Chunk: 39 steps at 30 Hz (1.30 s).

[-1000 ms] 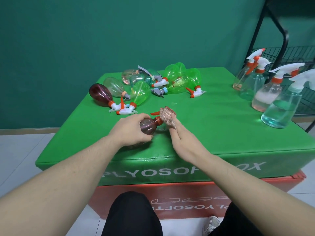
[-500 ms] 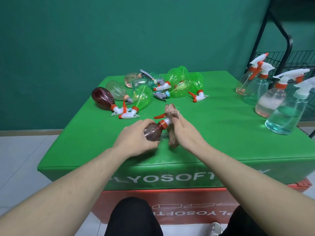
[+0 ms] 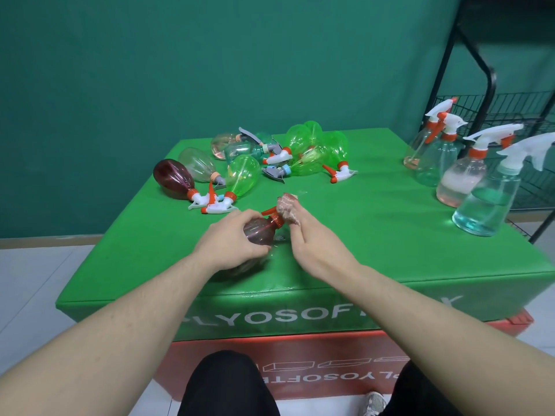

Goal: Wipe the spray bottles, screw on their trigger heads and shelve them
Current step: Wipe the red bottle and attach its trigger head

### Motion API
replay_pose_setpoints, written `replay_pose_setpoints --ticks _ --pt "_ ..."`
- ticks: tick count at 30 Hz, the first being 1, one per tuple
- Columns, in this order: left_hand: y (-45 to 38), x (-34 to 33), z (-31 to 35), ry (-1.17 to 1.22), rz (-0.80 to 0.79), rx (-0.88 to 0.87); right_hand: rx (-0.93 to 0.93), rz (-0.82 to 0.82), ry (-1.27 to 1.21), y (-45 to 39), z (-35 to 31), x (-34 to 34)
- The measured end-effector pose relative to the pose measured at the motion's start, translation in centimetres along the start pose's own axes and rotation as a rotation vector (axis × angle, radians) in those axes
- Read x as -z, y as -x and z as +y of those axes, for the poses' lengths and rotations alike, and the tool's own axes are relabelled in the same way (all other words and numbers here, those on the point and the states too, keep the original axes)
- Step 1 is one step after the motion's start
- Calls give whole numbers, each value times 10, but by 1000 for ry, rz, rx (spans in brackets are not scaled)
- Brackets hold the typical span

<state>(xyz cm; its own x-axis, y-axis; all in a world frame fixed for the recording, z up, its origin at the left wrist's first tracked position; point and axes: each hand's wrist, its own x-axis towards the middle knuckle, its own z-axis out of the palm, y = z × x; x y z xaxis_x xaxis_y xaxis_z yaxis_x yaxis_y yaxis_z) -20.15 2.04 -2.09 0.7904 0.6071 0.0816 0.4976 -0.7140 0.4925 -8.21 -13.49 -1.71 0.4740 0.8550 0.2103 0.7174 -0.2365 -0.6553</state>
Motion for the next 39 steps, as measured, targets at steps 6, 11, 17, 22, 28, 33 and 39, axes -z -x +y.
replay_pose_setpoints --ticks 6,11,17,22,28,33,39 --pt "-2 4 0 48 10 8 -155 73 -182 18 5 5" --pt "5 5 3 164 17 13 -354 145 -406 7 14 4" --pt "6 -2 16 660 -1 135 -505 241 -615 -10 10 17" --pt "8 -20 21 1008 -12 232 -560 261 -745 -24 7 9" --pt "9 -32 13 1252 -15 237 -359 247 -538 -32 -8 1" --pt "9 -37 6 1337 -31 236 -237 155 -406 -39 -12 -20" --pt "8 -39 -6 1448 -17 272 -161 2 -262 -35 0 -40"
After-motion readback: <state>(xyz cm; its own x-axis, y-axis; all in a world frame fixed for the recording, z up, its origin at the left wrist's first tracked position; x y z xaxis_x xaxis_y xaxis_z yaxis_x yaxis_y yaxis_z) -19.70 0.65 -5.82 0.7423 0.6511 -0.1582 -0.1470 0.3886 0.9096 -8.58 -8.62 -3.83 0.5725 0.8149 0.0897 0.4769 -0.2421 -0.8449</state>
